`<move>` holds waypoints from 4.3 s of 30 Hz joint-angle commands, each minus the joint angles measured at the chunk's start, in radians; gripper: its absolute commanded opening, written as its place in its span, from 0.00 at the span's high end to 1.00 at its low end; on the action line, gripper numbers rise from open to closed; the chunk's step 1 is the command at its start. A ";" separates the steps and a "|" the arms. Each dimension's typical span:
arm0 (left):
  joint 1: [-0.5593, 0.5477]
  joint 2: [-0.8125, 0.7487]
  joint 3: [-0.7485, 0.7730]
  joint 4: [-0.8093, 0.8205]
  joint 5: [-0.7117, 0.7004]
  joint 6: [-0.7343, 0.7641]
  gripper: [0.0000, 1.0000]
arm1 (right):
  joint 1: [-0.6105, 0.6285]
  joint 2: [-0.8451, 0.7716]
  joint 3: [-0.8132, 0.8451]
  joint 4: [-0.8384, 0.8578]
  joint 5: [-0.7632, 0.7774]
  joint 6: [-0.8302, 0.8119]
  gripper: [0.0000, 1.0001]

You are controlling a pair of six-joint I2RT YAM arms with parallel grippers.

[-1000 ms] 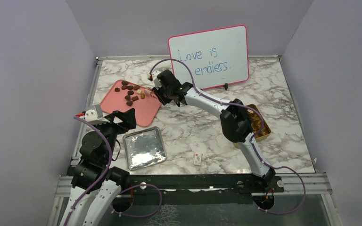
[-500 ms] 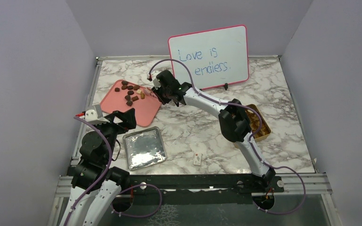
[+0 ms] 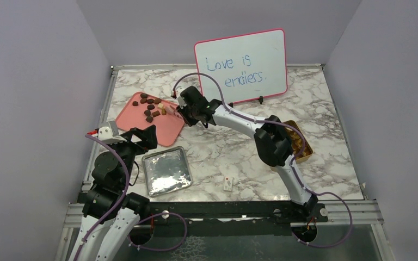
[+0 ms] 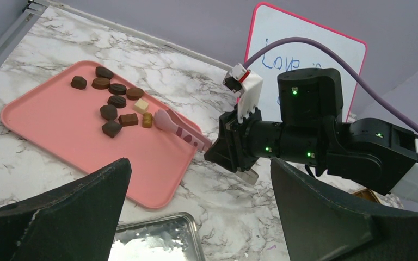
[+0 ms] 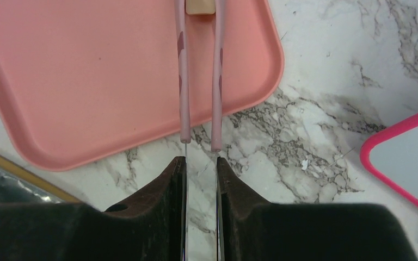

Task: Pack the chocolate
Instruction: Pick up the fake chocolate from the plate, then place the fake chocolate in the packing box.

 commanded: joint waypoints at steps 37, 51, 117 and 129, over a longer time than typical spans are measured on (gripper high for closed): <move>0.003 0.008 0.001 0.017 -0.018 0.004 0.01 | 0.022 -0.880 -0.621 -0.457 0.394 0.864 0.75; 0.003 0.009 0.000 0.021 -0.009 0.005 0.01 | 0.020 -0.899 -0.588 -1.011 0.636 1.426 0.74; 0.005 -0.014 -0.003 0.020 -0.018 0.005 0.01 | -0.151 -0.958 -0.655 -0.629 0.607 1.030 0.61; 0.005 -0.026 0.000 0.017 -0.029 0.004 0.01 | -0.150 -1.020 -0.814 -0.039 0.072 0.514 0.61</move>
